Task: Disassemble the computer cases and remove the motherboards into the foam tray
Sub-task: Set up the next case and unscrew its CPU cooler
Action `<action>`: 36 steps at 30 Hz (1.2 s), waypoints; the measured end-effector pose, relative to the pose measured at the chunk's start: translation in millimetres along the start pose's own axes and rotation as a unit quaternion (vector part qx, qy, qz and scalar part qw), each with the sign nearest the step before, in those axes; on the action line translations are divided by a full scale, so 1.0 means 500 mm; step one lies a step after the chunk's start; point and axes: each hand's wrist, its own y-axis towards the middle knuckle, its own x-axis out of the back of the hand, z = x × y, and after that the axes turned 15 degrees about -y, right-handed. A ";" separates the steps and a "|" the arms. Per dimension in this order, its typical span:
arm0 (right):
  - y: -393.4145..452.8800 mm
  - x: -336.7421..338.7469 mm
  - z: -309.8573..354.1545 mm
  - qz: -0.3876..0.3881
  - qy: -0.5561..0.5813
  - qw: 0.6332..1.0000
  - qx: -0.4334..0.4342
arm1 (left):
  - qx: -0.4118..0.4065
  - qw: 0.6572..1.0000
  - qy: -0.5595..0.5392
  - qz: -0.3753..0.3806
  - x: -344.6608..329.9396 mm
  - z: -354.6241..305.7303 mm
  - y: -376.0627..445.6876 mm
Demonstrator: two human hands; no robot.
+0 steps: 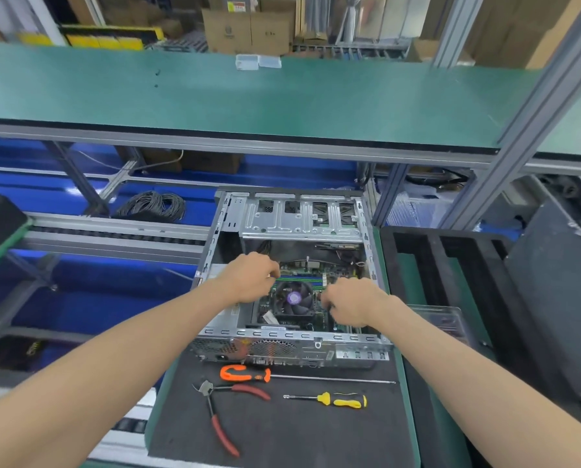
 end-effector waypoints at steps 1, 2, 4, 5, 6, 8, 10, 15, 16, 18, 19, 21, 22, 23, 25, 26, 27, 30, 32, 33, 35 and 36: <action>-0.003 0.000 0.003 0.002 0.012 1.000 -0.002 | -0.006 1.000 0.010 -0.007 -0.003 -0.002 -0.005; -0.005 0.000 0.005 0.000 0.026 1.000 -0.006 | -0.013 1.000 0.021 -0.014 -0.006 -0.004 -0.009; -0.012 0.003 0.010 -0.013 0.057 0.998 -0.012 | -0.026 0.998 0.037 -0.032 -0.016 -0.006 -0.017; -0.015 0.006 0.013 -0.024 0.073 0.997 -0.015 | -0.030 0.998 0.039 -0.043 -0.021 -0.007 -0.021; -0.018 0.011 0.017 -0.036 0.086 0.995 -0.018 | -0.033 0.997 0.039 -0.055 -0.025 -0.006 -0.025; -0.025 0.024 0.027 -0.060 0.105 0.992 -0.022 | -0.042 0.996 0.032 -0.076 -0.028 -0.003 -0.031; -0.032 0.040 0.037 -0.092 0.119 0.988 -0.019 | -0.059 0.994 0.005 -0.092 -0.026 -0.002 -0.036; -0.076 0.054 0.099 -0.277 0.123 0.953 0.018 | -0.065 0.992 -0.064 -0.091 -0.023 0.006 -0.071; -0.091 0.053 0.122 -0.310 0.104 0.944 0.049 | -0.067 0.992 -0.057 -0.087 -0.026 0.012 -0.082; -0.115 0.043 0.172 -0.344 0.054 0.928 0.131 | -0.073 0.993 -0.039 -0.080 -0.033 0.021 -0.103; -0.119 0.034 0.197 -0.345 0.025 0.923 0.167 | -0.076 0.993 -0.038 -0.080 -0.036 0.025 -0.111; -0.110 0.015 0.241 -0.305 -0.011 0.928 0.214 | -0.080 0.993 -0.038 -0.081 -0.038 0.028 -0.121; -0.102 0.006 0.260 -0.261 -0.018 0.940 0.218 | -0.080 0.993 -0.032 -0.079 -0.038 0.028 -0.124; -0.092 -0.003 0.276 -0.214 -0.026 0.954 0.207 | -0.079 0.994 -0.024 -0.076 -0.039 0.029 -0.125; -0.073 -0.026 0.294 -0.147 -0.041 0.974 0.169 | -0.077 0.994 -0.012 -0.073 -0.041 0.030 -0.125; -0.066 -0.038 0.299 -0.117 -0.055 0.980 0.154 | -0.076 0.994 -0.009 -0.072 -0.042 0.031 -0.125; -0.063 -0.050 0.302 -0.088 -0.076 0.983 0.144 | -0.075 0.994 -0.010 -0.073 -0.044 0.033 -0.125; -0.064 -0.095 0.298 -0.014 -0.127 0.985 0.116 | -0.069 0.995 -0.010 -0.076 -0.050 0.038 -0.124; -0.070 -0.125 0.292 0.026 -0.149 0.983 0.107 | -0.067 0.995 -0.007 -0.079 -0.054 0.044 -0.125; -0.073 -0.137 0.289 0.037 -0.158 0.981 0.106 | -0.068 0.994 -0.005 -0.081 -0.056 0.047 -0.126; -0.081 -0.146 0.283 0.039 -0.172 0.978 0.112 | -0.070 0.994 -0.001 -0.084 -0.056 0.052 -0.127; -0.084 -0.144 0.280 0.036 -0.173 0.977 0.118 | -0.071 0.994 0.001 -0.085 -0.056 0.054 -0.127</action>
